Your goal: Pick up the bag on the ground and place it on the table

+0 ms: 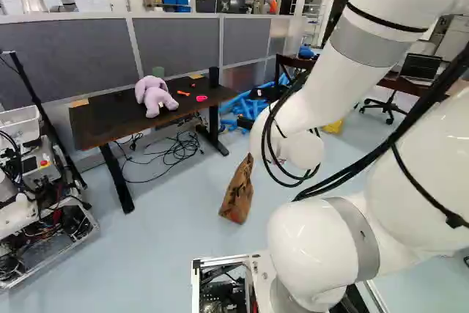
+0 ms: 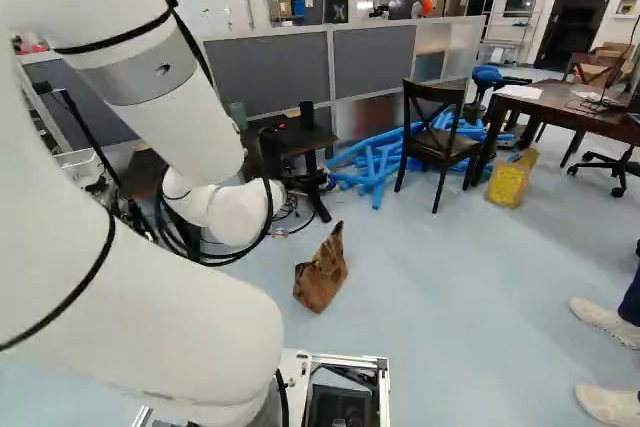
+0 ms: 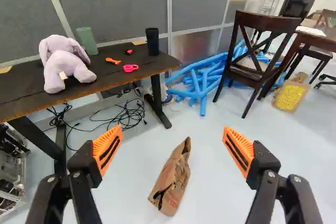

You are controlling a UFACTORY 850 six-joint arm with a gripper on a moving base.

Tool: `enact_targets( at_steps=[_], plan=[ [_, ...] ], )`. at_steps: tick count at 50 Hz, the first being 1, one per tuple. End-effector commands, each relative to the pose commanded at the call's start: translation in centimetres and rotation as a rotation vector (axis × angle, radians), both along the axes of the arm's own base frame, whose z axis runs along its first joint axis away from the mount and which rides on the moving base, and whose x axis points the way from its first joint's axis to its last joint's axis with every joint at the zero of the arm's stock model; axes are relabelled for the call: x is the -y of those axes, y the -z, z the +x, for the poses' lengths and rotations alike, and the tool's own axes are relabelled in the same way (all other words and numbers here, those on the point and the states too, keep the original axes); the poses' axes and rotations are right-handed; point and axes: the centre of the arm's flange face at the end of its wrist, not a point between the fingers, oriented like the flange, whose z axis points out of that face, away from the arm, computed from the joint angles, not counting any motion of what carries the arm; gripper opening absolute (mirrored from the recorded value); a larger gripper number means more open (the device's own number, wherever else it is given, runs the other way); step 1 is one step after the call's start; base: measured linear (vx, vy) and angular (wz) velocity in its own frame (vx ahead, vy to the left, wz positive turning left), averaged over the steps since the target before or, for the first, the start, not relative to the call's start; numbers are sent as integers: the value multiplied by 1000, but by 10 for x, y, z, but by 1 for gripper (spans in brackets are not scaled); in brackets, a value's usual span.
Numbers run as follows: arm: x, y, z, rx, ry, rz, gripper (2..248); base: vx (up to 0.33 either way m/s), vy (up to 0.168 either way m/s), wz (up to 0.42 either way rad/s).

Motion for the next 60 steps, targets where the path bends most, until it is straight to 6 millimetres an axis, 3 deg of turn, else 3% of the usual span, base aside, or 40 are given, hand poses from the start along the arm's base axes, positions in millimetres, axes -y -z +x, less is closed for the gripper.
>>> enact_targets(
  at_steps=[28, 60],
  plan=[
    [0, 2, 45, -70, 0, 0, 247, 0, 0, 0],
    [0, 39, 104, -227, 0, 0, 247, 0, 0, 0]
  ],
)
